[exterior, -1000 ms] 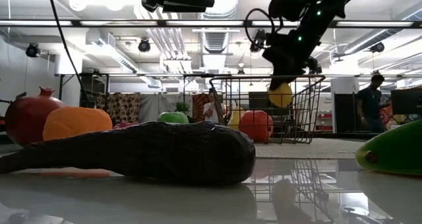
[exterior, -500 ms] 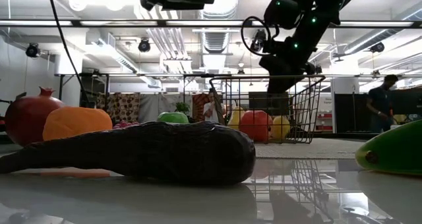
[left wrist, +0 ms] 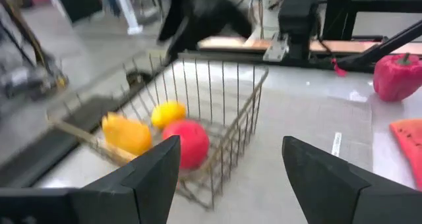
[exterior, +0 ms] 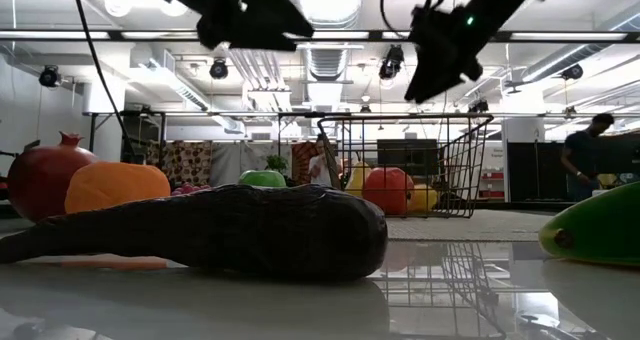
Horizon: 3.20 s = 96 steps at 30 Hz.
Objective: Build produce basket
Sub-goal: Put the pomegranate into the wire basket
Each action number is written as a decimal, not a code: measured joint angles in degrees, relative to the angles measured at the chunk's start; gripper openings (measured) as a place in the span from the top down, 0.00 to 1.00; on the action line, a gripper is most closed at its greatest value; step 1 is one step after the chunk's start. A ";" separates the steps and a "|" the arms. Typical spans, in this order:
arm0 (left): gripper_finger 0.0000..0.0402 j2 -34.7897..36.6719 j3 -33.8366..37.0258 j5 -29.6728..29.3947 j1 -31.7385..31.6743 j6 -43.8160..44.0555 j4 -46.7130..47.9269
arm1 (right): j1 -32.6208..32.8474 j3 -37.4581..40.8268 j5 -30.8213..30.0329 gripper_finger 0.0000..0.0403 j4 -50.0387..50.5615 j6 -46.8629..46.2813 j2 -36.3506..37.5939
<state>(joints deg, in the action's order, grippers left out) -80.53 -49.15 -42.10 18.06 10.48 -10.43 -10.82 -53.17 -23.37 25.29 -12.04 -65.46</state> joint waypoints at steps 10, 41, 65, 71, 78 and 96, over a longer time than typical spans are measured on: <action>0.39 0.00 -1.48 1.26 0.00 18.29 11.70 | 11.60 0.00 -0.12 0.54 -0.13 3.48 5.21; 0.39 3.03 -9.46 28.45 6.80 24.45 80.51 | 21.45 6.36 -0.20 0.54 -6.38 3.82 5.67; 0.11 9.40 -9.65 32.23 6.80 31.56 79.92 | 21.43 6.57 -0.20 0.54 -8.06 3.99 5.67; 0.01 9.40 -9.47 33.48 6.80 31.80 79.91 | 21.43 7.00 -0.20 0.54 -8.07 3.00 5.70; 0.03 6.86 -7.86 31.14 6.80 27.95 79.87 | 21.43 7.63 -0.23 0.54 -8.09 2.92 5.67; 0.16 3.32 0.81 29.76 6.67 26.23 74.28 | 21.43 7.65 -0.23 0.54 -8.18 2.65 5.70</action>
<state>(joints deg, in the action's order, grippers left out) -77.21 -48.34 -12.34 24.73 36.71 63.85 10.61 -45.52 -23.59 17.10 -9.39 -59.77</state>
